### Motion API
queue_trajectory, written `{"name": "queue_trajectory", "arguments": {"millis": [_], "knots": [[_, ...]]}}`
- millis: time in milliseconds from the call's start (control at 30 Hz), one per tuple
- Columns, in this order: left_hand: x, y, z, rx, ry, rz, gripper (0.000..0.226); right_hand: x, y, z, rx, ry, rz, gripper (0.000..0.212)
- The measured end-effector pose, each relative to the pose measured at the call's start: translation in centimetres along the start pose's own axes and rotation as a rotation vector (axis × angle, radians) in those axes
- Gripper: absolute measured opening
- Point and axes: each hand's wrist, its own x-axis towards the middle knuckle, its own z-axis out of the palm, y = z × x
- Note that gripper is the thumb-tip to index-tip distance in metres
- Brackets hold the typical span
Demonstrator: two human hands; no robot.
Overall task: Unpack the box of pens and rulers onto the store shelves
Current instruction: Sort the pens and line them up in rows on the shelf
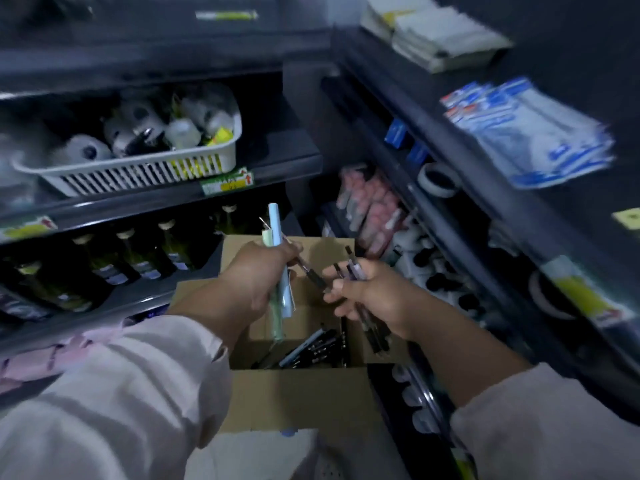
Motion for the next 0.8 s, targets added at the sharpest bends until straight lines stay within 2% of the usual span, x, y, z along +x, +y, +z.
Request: {"name": "queue_trajectory", "arguments": {"millis": [133, 267, 400, 533, 667, 800], "knots": [[-4.9, 2.9, 1.7, 0.067, -0.165, 0.07, 0.008, -5.9, -1.8, -2.3, 0.26, 0.067, 0.025, 0.018], [-9.6, 4.9, 4.5, 0.198, -0.331, 0.162, 0.01, -11.0, -3.6, -4.5, 0.503, 0.068, -0.048, 0.024], [-14.8, 6.2, 7.6, 0.27, -0.468, 0.269, 0.016, -15.8, -4.3, -6.7, 0.539, 0.225, -0.106, 0.017], [-20.9, 6.1, 11.8, 0.266, -0.592, 0.335, 0.011, -22.5, -3.4, -9.2, 0.609, 0.308, -0.165, 0.018], [-28.3, 4.4, 16.9, 0.273, -0.663, 0.36, 0.006, -30.4, -0.1, -12.4, 0.666, 0.424, -0.164, 0.028], [-36.2, 1.7, 22.0, 0.311, -0.751, 0.378, 0.002, -39.4, 4.1, -15.6, 0.776, 0.507, -0.195, 0.025]]}}
